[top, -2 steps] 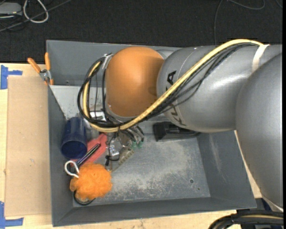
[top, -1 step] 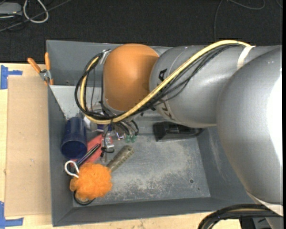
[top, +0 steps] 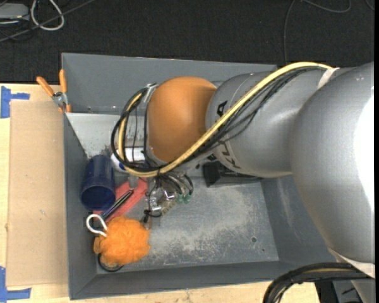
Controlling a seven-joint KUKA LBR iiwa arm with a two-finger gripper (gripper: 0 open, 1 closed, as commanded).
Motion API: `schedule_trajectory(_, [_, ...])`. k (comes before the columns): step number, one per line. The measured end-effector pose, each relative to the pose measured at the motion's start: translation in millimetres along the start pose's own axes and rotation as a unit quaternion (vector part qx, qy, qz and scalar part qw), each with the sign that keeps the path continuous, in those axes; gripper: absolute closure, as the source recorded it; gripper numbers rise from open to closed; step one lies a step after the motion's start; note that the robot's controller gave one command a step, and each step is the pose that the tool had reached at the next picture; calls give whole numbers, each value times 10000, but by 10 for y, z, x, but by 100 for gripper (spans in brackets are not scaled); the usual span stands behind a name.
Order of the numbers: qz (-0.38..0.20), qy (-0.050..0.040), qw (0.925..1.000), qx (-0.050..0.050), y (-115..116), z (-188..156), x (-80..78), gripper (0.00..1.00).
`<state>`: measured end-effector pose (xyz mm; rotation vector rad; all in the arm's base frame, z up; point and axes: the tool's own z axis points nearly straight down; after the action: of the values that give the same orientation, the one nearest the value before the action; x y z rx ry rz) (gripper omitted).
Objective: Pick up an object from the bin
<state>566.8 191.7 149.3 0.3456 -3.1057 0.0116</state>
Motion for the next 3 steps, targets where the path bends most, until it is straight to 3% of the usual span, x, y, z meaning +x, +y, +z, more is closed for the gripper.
schedule_trajectory(1, [525,-91,9986,-14,-276,294,-83,0])
schedule_trajectory(2, [675,-53,9977,-4,-284,481,58,0])
schedule_trajectory(3, [-802,-67,9968,7,145,119,-195,0])
